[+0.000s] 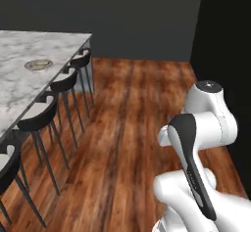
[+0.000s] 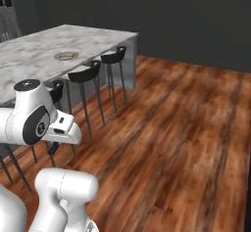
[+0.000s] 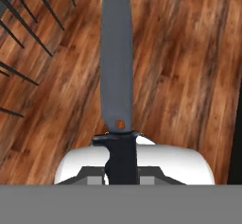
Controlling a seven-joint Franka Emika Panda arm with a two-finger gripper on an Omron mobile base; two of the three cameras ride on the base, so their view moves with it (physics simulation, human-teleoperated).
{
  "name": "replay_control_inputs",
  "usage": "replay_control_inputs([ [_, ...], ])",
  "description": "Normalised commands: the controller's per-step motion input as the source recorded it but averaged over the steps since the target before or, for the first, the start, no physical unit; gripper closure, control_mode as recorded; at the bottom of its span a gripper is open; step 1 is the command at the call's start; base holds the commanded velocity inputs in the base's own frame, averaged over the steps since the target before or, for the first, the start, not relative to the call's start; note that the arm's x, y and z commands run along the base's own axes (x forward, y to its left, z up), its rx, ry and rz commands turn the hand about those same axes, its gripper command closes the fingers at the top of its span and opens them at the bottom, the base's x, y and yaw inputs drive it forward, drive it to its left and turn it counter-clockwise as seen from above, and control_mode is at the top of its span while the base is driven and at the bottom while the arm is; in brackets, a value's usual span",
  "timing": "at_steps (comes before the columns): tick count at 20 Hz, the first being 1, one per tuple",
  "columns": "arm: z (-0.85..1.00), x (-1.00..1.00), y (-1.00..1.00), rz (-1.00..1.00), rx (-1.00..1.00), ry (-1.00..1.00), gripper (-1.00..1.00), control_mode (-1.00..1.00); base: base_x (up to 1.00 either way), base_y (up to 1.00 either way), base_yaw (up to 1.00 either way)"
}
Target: Retrieve the butter from the fridge and place it on a plate on the dining table. Then retrieve the butter knife by the fridge and place it near the plate.
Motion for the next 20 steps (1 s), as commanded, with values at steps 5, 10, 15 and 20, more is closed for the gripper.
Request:
replay_control_inputs([
  [5,0.0,0.0,0.0,0.0,0.0,0.0,1.0,1.0,1.0,-0.62,0.37],
  [10,0.0,0.0,0.0,0.0,0.0,0.0,1.0,1.0,1.0,-0.71,0.39],
  [15,0.0,0.0,0.0,0.0,0.0,0.0,1.0,1.0,1.0,-0.81,0.42],
  [20,0.0,0.0,0.0,0.0,0.0,0.0,1.0,1.0,1.0,-0.87,0.44],
])
